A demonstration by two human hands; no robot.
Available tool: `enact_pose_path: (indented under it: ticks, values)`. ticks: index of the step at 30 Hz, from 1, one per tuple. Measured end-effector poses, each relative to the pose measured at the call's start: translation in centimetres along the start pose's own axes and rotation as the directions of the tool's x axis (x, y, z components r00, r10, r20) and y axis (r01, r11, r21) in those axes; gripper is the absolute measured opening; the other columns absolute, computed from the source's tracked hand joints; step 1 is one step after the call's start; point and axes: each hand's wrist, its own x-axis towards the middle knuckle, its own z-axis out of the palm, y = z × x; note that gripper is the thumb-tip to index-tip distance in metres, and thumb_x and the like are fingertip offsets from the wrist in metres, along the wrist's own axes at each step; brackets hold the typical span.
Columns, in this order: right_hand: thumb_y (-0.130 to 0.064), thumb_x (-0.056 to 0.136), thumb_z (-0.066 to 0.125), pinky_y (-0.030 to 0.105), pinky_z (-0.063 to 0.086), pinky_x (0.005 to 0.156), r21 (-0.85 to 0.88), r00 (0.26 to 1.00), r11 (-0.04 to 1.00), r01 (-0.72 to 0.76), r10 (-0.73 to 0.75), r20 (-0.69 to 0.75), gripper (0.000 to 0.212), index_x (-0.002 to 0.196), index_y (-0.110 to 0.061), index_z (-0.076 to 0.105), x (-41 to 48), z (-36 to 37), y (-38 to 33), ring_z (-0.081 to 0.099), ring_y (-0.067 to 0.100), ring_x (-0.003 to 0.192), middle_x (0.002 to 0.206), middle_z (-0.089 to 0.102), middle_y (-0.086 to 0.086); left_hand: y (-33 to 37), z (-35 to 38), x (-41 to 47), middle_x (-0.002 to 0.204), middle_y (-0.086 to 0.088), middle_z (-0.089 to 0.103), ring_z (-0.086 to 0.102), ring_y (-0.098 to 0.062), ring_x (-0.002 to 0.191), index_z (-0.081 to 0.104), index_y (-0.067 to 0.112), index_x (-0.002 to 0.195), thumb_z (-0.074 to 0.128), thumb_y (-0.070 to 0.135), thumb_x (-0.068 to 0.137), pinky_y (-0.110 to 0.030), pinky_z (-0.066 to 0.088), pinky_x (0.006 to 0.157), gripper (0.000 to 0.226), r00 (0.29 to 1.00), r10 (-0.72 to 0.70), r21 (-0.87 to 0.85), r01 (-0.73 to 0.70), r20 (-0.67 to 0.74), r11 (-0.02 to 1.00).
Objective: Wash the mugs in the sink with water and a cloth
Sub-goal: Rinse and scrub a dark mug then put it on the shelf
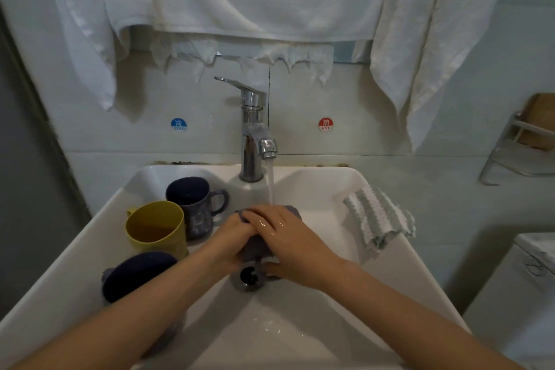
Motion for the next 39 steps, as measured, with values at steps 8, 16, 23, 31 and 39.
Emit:
enact_pose_path:
  ticks: [8, 16, 23, 31, 39]
  values:
    - [-0.047, 0.057, 0.084, 0.033, 0.044, 0.094, 0.172, 0.944, 0.946, -0.276, 0.232, 0.236, 0.1, 0.141, -0.031, 0.032, 0.1, -1.7, 2.2, 0.053, 0.017, 0.113, 0.13, 0.053, -0.006, -0.6, 1.0, -0.1, 0.098, -0.005, 0.064, 0.061, -0.018, 0.093, 0.058, 0.017, 0.093, 0.06, 0.002, 0.087, -0.031, 0.051, 0.084, 0.017, 0.991, 0.048, 0.347, -0.088, 0.124, 0.934]
    - [-0.022, 0.063, 0.086, 0.025, 0.046, 0.095, 0.435, 0.866, 0.791, -0.431, 0.227, 0.445, 0.094, 0.138, -0.03, 0.031, -0.9, -2.6, 4.3, 0.051, 0.007, 0.113, 0.128, 0.05, -0.011, -0.7, 0.4, -0.1, 0.134, -0.003, 0.05, 0.052, -0.016, 0.117, 0.043, 0.011, 0.134, 0.063, 0.021, 0.088, -0.015, 0.042, 0.092, 0.052, 0.931, 0.069, 0.807, -0.347, 0.359, 0.478]
    - [-0.016, 0.062, 0.086, 0.012, 0.036, 0.1, 0.538, 0.897, 0.733, -0.417, 0.236, 0.374, 0.098, 0.139, -0.034, 0.029, -1.0, -2.3, 4.9, 0.042, 0.001, 0.123, 0.136, 0.044, -0.015, -1.5, -1.5, 1.1, 0.085, -0.001, 0.071, 0.068, -0.019, 0.078, 0.071, 0.019, 0.091, 0.079, 0.03, 0.067, -0.022, 0.05, 0.065, 0.027, 0.801, 0.039, 0.788, -0.578, 0.598, -0.21]
    - [-0.019, 0.054, 0.088, 0.021, 0.046, 0.094, 0.588, 0.944, 0.743, -0.321, 0.302, 0.135, 0.088, 0.128, -0.033, 0.044, -0.9, -2.4, 4.4, 0.052, 0.0, 0.112, 0.121, 0.055, -0.018, -0.1, -0.2, 0.3, 0.108, 0.005, 0.069, 0.058, -0.013, 0.111, 0.073, 0.026, 0.1, 0.083, 0.04, 0.058, -0.024, 0.039, 0.102, 0.045, 0.778, 0.234, 0.764, -0.426, 0.583, -0.484]
    - [-0.022, 0.051, 0.087, 0.009, 0.038, 0.094, 0.522, 0.952, 0.806, -0.278, 0.302, 0.042, 0.089, 0.128, -0.032, 0.042, -1.0, -2.2, 4.4, 0.048, -0.004, 0.114, 0.125, 0.051, -0.016, 0.1, -0.1, 0.1, 0.125, -0.003, 0.058, 0.052, -0.022, 0.114, 0.055, 0.015, 0.119, 0.062, 0.011, 0.08, -0.033, 0.04, 0.104, 0.039, 0.806, 0.068, 0.808, -0.581, 0.588, -0.098]
